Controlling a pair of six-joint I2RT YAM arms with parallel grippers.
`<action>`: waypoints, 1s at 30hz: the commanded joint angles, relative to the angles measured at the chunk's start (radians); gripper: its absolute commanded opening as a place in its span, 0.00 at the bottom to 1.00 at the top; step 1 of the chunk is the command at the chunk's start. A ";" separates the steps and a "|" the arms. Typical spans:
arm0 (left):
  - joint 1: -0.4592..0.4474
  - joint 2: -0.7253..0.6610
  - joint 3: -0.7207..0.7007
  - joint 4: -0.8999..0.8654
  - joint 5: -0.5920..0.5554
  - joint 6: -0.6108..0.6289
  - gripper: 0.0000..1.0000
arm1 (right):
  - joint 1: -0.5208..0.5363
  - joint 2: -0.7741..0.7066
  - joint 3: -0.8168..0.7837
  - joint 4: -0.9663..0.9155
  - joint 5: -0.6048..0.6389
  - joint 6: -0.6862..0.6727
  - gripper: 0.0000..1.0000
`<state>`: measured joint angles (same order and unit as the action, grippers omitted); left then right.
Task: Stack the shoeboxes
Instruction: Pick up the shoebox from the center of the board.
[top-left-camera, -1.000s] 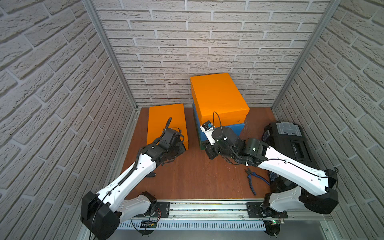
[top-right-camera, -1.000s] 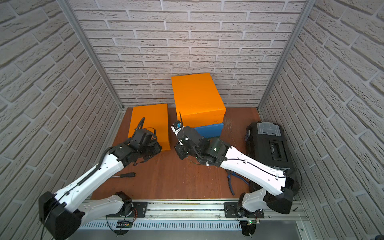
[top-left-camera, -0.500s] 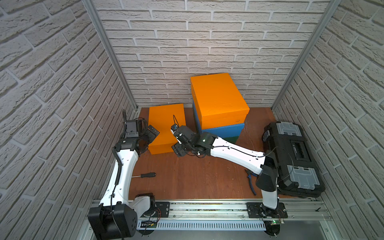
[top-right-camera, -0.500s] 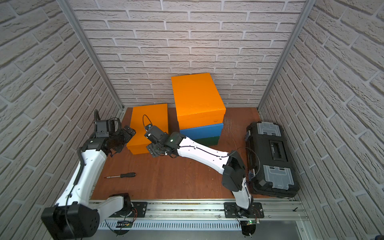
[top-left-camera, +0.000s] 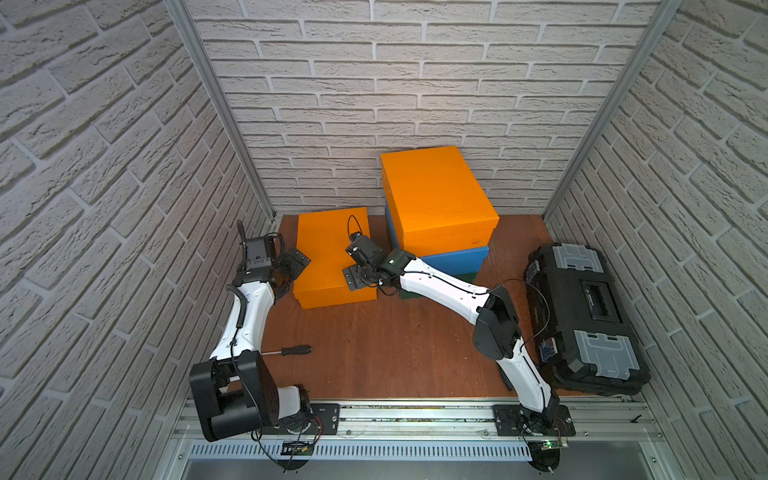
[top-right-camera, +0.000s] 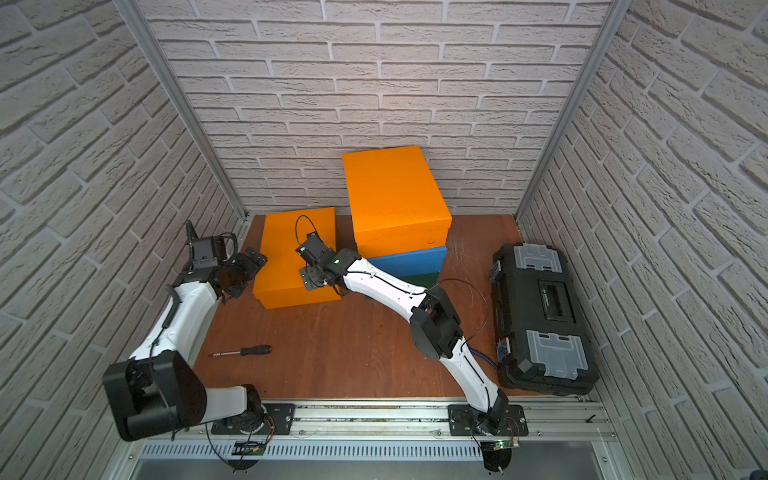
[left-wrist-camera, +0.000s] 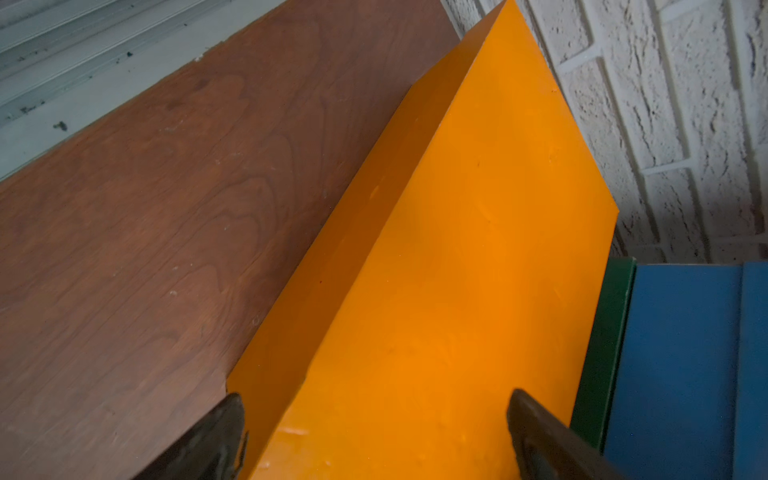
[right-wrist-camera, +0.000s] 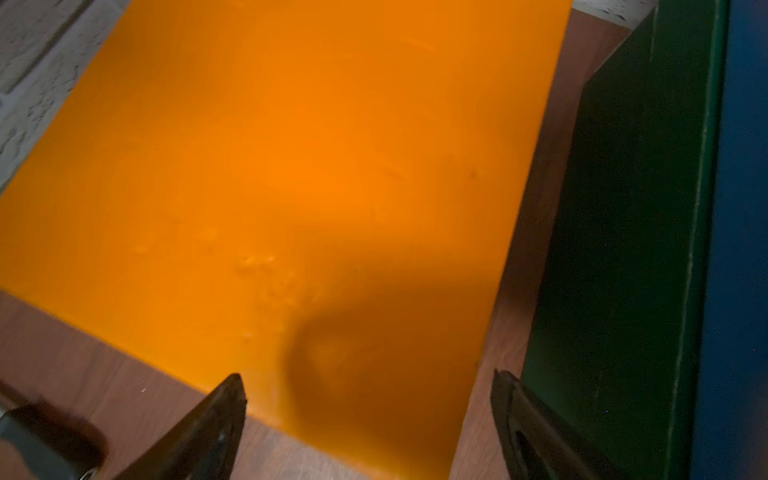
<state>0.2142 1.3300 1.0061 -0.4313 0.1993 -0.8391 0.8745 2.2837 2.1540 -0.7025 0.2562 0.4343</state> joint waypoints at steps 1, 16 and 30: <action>0.014 0.044 -0.024 0.118 0.027 0.040 0.98 | -0.025 0.016 0.022 0.042 -0.034 0.090 0.95; 0.021 0.191 -0.125 0.436 0.204 -0.026 0.98 | -0.042 0.121 0.016 0.142 -0.138 0.242 1.00; -0.005 0.278 -0.212 0.637 0.300 -0.120 0.96 | -0.039 0.204 -0.050 0.386 -0.339 0.367 0.99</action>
<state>0.2485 1.5772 0.8391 0.1337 0.4099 -0.9073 0.7979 2.3981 2.1143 -0.3729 0.0910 0.7609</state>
